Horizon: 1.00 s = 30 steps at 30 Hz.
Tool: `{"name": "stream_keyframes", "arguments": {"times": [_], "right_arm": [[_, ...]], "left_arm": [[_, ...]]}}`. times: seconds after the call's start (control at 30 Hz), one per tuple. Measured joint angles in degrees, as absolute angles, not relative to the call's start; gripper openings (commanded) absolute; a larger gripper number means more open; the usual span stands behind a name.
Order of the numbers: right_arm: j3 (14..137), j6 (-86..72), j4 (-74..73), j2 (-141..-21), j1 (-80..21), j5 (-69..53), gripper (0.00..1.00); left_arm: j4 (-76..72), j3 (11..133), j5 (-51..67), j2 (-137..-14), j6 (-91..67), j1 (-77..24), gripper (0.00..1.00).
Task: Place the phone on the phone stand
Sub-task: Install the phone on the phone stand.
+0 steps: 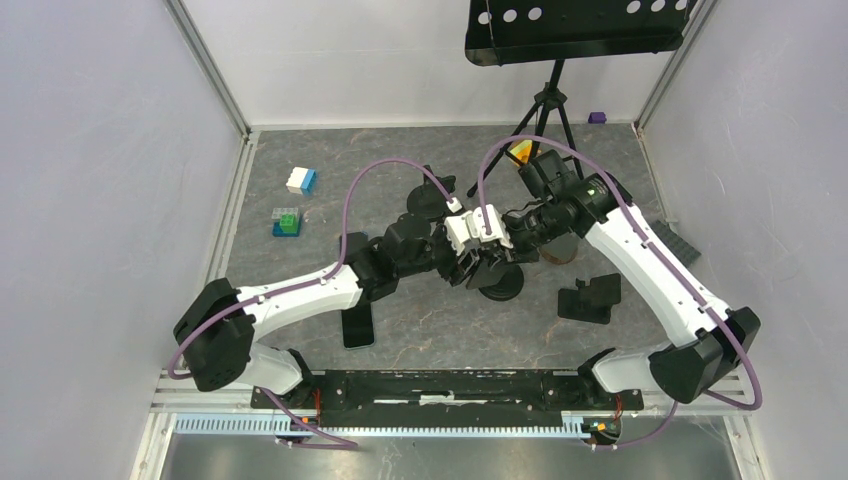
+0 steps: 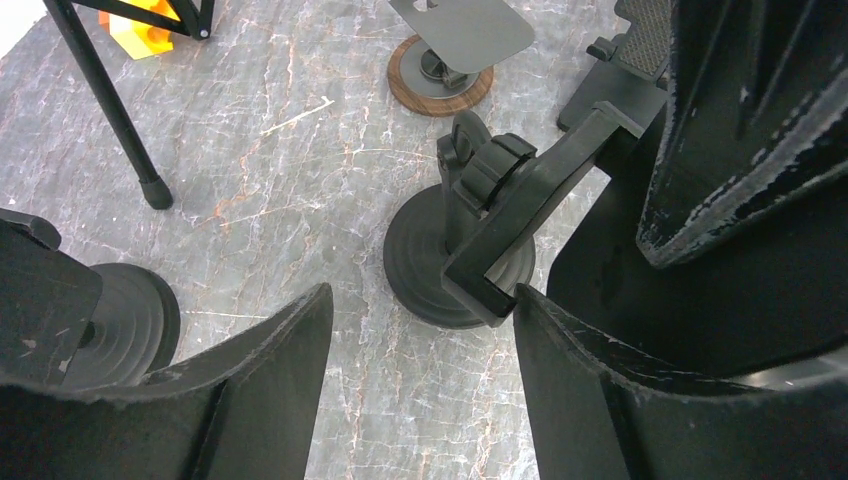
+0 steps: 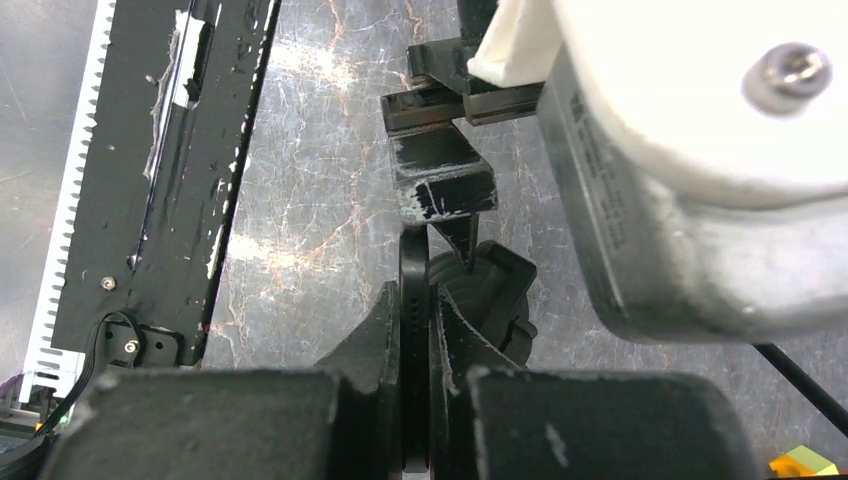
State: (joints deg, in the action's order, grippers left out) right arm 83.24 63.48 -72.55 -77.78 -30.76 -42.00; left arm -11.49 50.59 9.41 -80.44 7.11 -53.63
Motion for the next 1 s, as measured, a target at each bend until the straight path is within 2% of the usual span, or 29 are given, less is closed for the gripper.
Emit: {"name": "stream_keyframes", "arguments": {"times": [0.7,0.77,1.0], "right_arm": [[85.78,60.90,-73.54,-79.90,-31.48,-37.39,0.00],[85.78,60.14,-73.34,-79.90,-31.48,-37.10,0.00],[85.67,58.02,-71.70,-79.59,-31.48,-36.25,0.00]], "left_arm": [[-11.64,51.62,9.69,-82.02,6.09,-52.99,0.72],[-11.64,52.03,9.69,-82.43,5.76,-52.86,0.70],[-10.74,52.99,10.46,-82.91,3.57,-52.71,0.49]]}}
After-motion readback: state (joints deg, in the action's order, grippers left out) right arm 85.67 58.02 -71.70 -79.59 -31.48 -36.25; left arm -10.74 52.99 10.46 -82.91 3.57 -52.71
